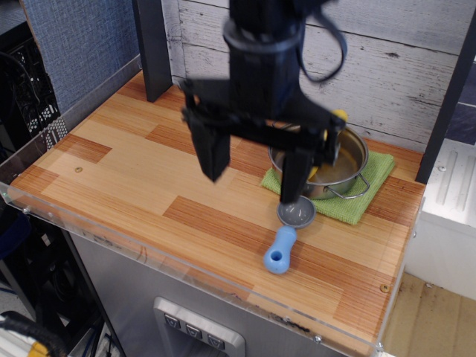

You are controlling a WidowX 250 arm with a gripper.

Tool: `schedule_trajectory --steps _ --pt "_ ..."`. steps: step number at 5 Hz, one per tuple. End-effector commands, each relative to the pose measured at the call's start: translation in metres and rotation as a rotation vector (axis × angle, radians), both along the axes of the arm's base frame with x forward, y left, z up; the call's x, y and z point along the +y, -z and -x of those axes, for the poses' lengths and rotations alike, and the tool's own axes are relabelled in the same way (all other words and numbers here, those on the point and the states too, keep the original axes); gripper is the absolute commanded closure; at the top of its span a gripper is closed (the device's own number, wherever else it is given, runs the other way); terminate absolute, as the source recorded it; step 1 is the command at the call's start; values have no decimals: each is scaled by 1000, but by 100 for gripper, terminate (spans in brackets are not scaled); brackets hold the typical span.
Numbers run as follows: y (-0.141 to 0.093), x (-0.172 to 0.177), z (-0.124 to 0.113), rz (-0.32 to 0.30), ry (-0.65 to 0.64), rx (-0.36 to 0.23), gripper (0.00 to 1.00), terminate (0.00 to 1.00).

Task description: Move the spoon all the way to the left.

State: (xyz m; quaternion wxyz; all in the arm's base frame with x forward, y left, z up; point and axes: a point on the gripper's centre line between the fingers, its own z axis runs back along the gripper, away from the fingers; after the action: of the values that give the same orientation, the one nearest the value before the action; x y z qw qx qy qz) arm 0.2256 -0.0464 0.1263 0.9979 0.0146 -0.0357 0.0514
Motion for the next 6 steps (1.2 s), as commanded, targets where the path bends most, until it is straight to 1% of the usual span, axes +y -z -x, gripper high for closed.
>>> schedule_trajectory --steps 1,2,3,4,5,6 --pt "18 -16 -23 41 134 -79 0 0" --pt "33 -16 -25 58 219 -92 0 0" --pt "54 -10 -16 17 246 -46 0 0" --pt "65 -4 -5 -46 225 -14 0 0" --pt "82 -4 1 -84 216 32 0 0" --pt "94 -5 -3 -96 194 54 0 0"
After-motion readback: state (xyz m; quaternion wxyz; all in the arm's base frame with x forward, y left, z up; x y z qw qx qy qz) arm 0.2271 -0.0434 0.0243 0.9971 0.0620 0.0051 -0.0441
